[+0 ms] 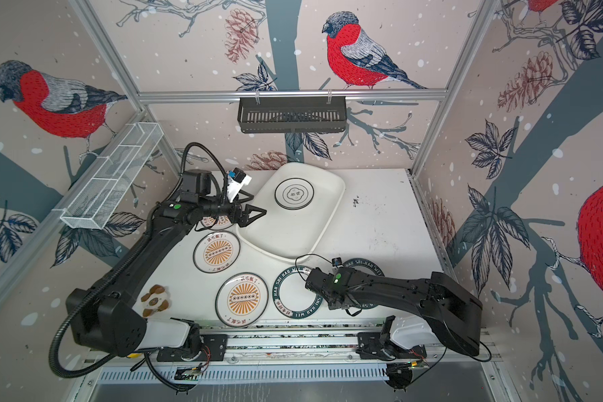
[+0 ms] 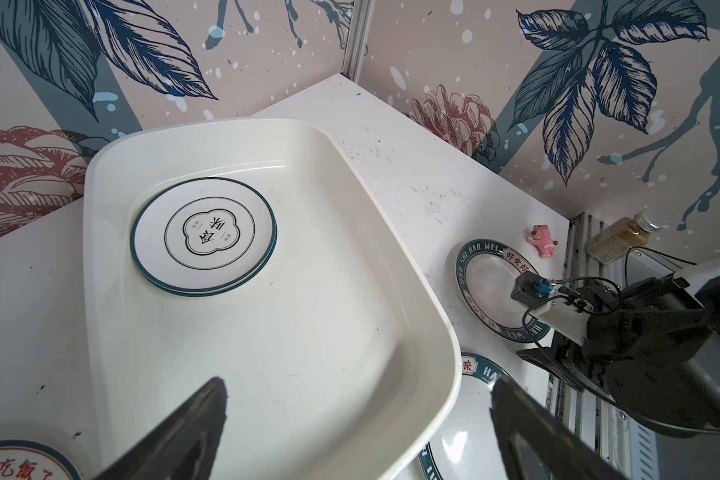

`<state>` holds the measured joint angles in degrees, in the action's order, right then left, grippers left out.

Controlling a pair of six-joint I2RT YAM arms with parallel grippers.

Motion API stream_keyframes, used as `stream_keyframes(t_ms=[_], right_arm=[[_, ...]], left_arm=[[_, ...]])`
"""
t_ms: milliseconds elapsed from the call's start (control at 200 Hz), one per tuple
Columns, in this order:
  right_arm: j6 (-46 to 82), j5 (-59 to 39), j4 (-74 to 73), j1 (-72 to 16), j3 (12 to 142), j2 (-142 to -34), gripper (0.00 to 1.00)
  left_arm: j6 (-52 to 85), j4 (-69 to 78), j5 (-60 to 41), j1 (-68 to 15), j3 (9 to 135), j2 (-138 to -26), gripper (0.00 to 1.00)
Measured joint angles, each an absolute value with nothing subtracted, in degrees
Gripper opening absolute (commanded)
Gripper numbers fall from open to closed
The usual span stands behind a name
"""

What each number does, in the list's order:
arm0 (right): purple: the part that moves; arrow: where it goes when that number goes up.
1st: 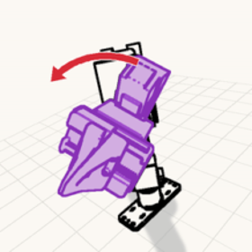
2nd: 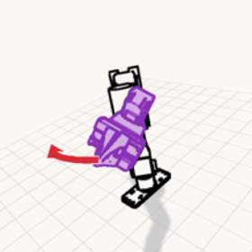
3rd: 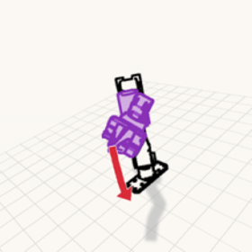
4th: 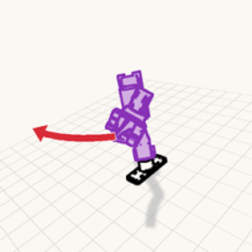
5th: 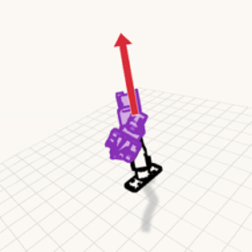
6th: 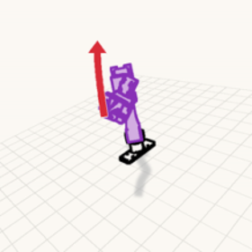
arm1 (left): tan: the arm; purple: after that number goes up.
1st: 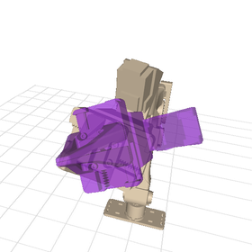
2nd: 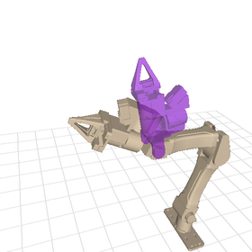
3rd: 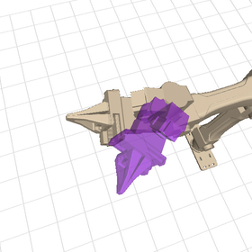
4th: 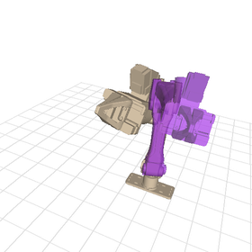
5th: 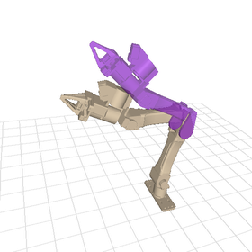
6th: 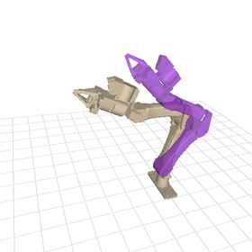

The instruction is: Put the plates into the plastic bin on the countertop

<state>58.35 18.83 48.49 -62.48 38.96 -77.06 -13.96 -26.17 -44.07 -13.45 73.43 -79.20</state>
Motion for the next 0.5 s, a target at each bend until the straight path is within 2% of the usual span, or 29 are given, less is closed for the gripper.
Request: stream_keyframes(t_ms=[500], right_arm=[[56.9, 22.4, 43.0, -53.2, 36.6, -76.5, 0.65]], left_arm=[[-13.9, -26.2, -43.5, -13.6, 73.4, -79.4, 0.98]])
